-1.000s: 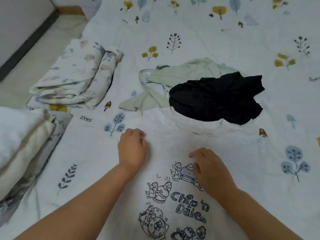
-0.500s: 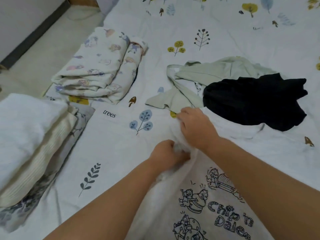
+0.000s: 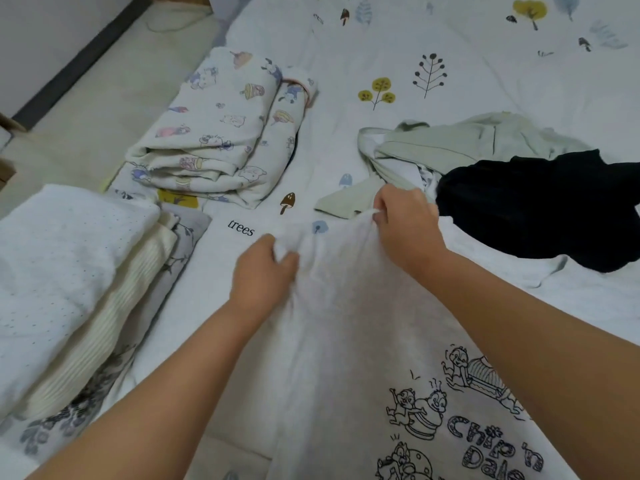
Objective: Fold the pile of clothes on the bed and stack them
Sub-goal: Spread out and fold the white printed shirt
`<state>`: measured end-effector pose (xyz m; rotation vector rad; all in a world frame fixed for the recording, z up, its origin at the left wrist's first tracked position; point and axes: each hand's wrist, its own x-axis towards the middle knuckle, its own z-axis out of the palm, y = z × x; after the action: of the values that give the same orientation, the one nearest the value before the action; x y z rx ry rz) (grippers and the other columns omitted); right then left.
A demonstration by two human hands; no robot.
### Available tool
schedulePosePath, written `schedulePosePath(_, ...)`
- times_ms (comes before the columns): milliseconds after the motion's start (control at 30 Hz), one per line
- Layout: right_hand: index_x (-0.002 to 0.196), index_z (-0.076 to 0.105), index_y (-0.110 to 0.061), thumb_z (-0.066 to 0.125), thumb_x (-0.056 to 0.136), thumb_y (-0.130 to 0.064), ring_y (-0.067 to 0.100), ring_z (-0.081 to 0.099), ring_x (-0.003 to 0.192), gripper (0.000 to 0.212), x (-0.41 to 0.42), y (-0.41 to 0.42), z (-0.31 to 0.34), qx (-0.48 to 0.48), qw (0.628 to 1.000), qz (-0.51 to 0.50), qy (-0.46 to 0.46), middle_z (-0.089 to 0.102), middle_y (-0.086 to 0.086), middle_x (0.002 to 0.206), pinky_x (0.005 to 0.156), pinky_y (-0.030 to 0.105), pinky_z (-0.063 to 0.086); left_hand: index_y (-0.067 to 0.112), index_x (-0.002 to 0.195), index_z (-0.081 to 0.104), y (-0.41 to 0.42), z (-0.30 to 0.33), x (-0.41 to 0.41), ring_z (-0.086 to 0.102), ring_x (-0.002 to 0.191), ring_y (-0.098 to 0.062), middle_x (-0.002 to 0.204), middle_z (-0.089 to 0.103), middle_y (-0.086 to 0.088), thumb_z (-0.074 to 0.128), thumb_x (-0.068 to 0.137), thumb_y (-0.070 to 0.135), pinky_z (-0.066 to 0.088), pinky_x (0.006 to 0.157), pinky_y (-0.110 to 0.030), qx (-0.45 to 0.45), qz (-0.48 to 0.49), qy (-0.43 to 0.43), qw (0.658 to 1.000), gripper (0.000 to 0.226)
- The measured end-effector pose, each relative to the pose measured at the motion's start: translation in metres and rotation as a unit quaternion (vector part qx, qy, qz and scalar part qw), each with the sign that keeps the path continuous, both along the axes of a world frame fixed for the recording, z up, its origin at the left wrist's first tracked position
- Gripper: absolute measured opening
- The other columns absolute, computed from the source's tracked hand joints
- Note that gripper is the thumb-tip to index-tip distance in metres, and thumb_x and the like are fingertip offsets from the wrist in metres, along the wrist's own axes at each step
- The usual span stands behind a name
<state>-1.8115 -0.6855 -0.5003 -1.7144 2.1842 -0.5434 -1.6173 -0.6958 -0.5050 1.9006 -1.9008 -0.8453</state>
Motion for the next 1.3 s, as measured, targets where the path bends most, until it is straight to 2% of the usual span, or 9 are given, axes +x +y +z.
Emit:
schedulePosePath(333,0.127,0.043,-0.012,0.041,0.095,-0.018,0.027,0.045,0.109,0.033,0.040,-0.021,-0.016,0.088,0.978,0.096,0.162,0.048,0.012,0.120,0.084,0.034,0.038,0.011,0.078,0.050,-0.006,-0.031,0.048,0.052,0.068,-0.020,0.071,0.054,-0.001,0.065,0.081,0.048,0.040,0.064,-0.031,0.159,0.053,-0.062,0.984,0.039)
schedulePosePath(533,0.145,0.022,-0.020,0.046,0.095,-0.020,0.027,0.055,0.106,0.056,0.072,-0.033,-0.036,0.233,0.964,0.130,0.003,0.053,0.009,0.125,0.078,0.033,0.042,0.011,0.081,0.051,-0.001,-0.035,0.053,0.047,0.065,-0.017,0.067,0.049,0.004,0.061,0.080,0.012,0.038,0.057,-0.026,0.104,0.004,0.019,0.994,0.010)
schedulePosePath(633,0.104,0.055,-0.020,0.045,0.090,-0.008,0.023,0.052,0.102,0.021,0.074,-0.039,-0.038,0.228,0.965,0.115,-0.060,0.054,0.009,0.113,0.078,0.027,0.037,0.012,0.074,0.050,0.000,-0.027,0.056,0.041,0.058,-0.014,0.063,0.046,0.002,0.057,0.080,0.003,0.037,0.057,-0.027,0.085,-0.022,0.108,0.990,0.012)
schedulePosePath(700,0.070,0.045,-0.022,0.044,0.086,-0.003,0.021,0.051,0.077,0.024,0.074,-0.039,-0.031,0.229,0.959,0.063,-0.157,0.055,0.006,0.088,0.066,0.027,0.039,0.019,0.065,0.046,0.002,-0.020,0.058,0.039,0.058,-0.014,0.062,0.044,0.000,0.056,0.079,-0.002,0.035,0.058,-0.028,0.075,-0.039,0.162,0.983,0.027)
schedulePosePath(800,0.071,0.051,-0.011,0.041,0.089,-0.011,0.025,0.053,0.056,0.021,0.064,-0.030,-0.006,0.253,0.882,-0.062,-0.394,0.061,0.013,0.072,0.055,0.029,0.046,0.027,0.058,0.048,0.010,-0.002,0.055,0.038,0.057,-0.009,0.060,0.042,0.005,0.057,0.072,0.002,0.035,0.056,-0.020,0.059,-0.088,0.201,0.974,0.030)
schedulePosePath(933,0.081,0.054,-0.006,0.052,0.092,-0.014,0.021,0.061,0.054,0.013,0.029,0.002,0.018,0.231,0.840,-0.125,-0.475,0.063,0.012,0.068,0.055,0.030,0.055,0.036,0.057,0.049,0.033,0.017,0.040,0.037,0.050,-0.005,0.053,0.042,0.010,0.054,0.066,0.007,0.031,0.050,-0.012,0.038,-0.205,0.138,0.968,0.031)
schedulePosePath(1067,0.082,0.049,-0.011,0.051,0.084,0.011,0.019,0.052,0.057,0.023,0.005,0.038,0.011,0.286,0.863,-0.124,-0.397,0.049,0.008,0.076,0.042,0.022,0.049,0.029,0.081,0.061,0.062,0.014,0.021,0.046,0.057,0.001,0.055,0.045,0.013,0.059,0.073,0.018,0.034,0.058,-0.011,0.078,-0.362,0.025,0.929,0.015)
schedulePosePath(1167,0.110,0.049,-0.013,0.052,0.084,-0.001,0.024,0.052,0.086,0.029,0.004,0.059,-0.010,0.268,0.950,-0.096,-0.124,0.050,0.008,0.100,0.070,0.030,0.045,0.028,0.101,0.064,0.075,0.009,0.007,0.047,0.069,-0.001,0.072,0.051,0.015,0.059,0.085,0.036,0.044,0.072,-0.018,0.135,-0.420,-0.044,0.897,0.018)
schedulePosePath(1300,0.133,0.045,-0.005,0.056,0.083,-0.007,0.039,0.044,0.120,0.051,0.023,0.081,-0.031,0.022,0.995,-0.054,0.084,0.045,0.021,0.134,0.092,0.044,0.040,0.015,0.094,0.068,0.084,-0.016,-0.009,0.062,0.079,-0.019,0.088,0.066,0.000,0.043,0.084,0.022,0.055,0.070,-0.034,-0.117,-0.306,-0.043,0.944,0.028)
